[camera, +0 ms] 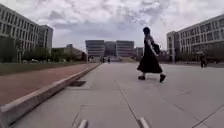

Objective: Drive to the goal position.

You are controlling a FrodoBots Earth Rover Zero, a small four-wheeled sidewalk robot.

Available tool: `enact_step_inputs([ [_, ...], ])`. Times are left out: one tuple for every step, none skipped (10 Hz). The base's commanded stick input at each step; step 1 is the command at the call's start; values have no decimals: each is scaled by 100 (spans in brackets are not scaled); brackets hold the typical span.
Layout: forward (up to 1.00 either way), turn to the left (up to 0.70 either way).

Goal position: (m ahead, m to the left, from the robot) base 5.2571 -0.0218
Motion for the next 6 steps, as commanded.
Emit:
enact_step_inputs([
  [70, 0],
  [70, 0],
  [70, 0],
  [70, 0],
  [70, 0],
  [70, 0],
])
